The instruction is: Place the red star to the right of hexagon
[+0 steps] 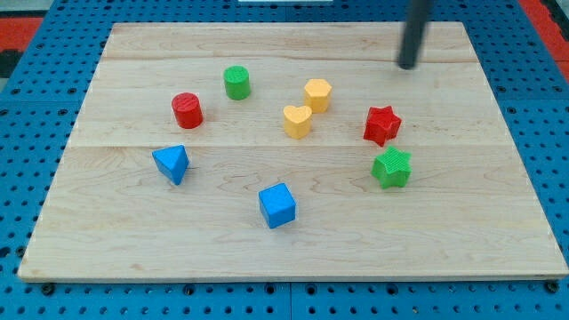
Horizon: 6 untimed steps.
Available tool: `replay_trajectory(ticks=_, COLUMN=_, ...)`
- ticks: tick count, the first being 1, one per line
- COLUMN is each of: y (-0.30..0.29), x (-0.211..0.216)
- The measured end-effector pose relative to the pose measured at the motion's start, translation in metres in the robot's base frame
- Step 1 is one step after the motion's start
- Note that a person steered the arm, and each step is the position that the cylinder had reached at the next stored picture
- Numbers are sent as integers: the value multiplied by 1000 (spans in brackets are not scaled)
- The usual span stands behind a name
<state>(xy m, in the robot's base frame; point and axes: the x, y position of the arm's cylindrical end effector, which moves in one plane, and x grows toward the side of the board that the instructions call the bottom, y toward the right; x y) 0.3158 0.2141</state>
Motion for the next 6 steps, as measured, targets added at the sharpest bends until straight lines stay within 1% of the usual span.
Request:
replay_trajectory(ticks=1, y=6, x=90)
replay_trajectory(ticks=2, y=-57, x=119)
replay_trajectory(ticks=3, y=-129, x=120)
replay_trajectory(ticks=4, y=-133, x=97)
replay_trajectory(ticks=6, y=-125, x=22)
